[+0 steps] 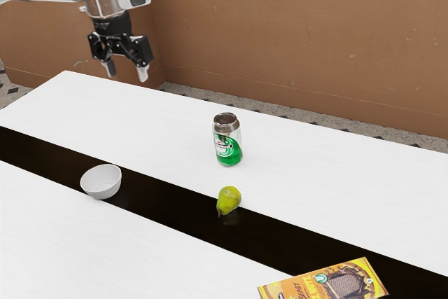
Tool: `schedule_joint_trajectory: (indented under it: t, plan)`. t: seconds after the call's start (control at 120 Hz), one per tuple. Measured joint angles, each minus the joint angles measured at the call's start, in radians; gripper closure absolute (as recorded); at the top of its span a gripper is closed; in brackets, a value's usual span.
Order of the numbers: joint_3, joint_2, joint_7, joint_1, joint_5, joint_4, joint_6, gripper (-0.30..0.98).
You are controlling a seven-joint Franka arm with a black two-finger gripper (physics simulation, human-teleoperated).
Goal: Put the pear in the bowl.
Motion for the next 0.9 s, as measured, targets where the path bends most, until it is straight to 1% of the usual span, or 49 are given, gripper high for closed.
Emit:
schedule_joint_trajectory:
  t: [0.167,0.3,0.467,0.633,0.783,0.9]
  plan:
    - [0.000,0.003,0.003,-0.008,0.001,0.001,0.004,0.02]
    - [0.000,0.032,-0.009,-0.043,-0.003,-0.034,0.034,0.02]
    - [0.001,0.126,-0.023,-0.094,-0.023,-0.076,0.142,0.02]
    - [0.004,0.211,-0.038,-0.141,-0.031,-0.119,0.288,0.02]
    - [0.005,0.292,-0.054,-0.171,-0.032,-0.123,0.379,0.02]
    - [0.004,0.323,-0.065,-0.194,-0.036,-0.122,0.441,0.02]
